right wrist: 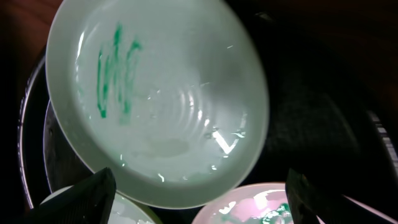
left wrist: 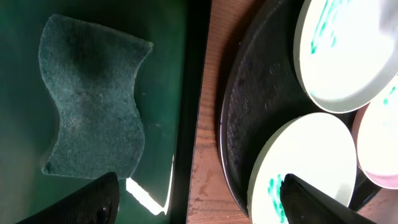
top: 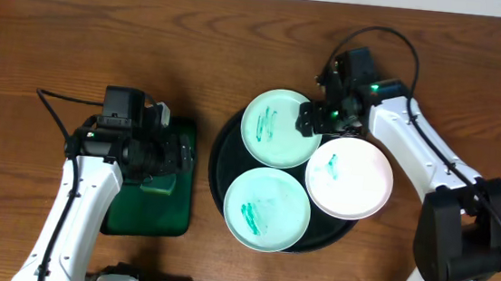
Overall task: Clean dirty plates on tray and stack at the side
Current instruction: 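Reach the right gripper to the upper mint plate rim and grip it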
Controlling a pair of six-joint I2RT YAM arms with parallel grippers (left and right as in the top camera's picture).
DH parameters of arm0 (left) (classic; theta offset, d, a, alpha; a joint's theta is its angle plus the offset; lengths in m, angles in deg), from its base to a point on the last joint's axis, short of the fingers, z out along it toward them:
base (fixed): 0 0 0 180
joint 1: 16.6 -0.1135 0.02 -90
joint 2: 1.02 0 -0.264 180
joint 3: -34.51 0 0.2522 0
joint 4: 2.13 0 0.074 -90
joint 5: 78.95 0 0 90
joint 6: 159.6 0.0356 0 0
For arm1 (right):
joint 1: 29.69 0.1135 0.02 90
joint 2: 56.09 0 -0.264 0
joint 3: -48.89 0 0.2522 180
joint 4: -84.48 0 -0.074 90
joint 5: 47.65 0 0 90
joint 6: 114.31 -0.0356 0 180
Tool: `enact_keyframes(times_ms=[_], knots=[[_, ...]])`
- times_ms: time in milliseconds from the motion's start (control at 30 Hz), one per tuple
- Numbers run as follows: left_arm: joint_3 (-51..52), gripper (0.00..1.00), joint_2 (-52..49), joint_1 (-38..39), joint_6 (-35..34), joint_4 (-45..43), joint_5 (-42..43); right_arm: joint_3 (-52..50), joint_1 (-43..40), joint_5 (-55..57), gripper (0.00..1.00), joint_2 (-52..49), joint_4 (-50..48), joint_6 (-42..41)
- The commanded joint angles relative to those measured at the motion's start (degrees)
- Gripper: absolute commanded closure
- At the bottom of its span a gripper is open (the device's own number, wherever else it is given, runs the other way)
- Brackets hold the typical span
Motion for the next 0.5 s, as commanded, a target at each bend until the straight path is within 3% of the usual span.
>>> enact_keyframes(times_ms=[0,467], knots=[[-1.3,0.17,0.3,-0.2,0.7,0.2,-0.5,0.4,-1.9,-2.5,0.18,0.3,-0.1,-1.5],[-1.3,0.17,0.3,-0.2,0.7,0.2,-0.5,0.4,-2.0,-3.7,0.28,-8.2,-2.8,-1.5]])
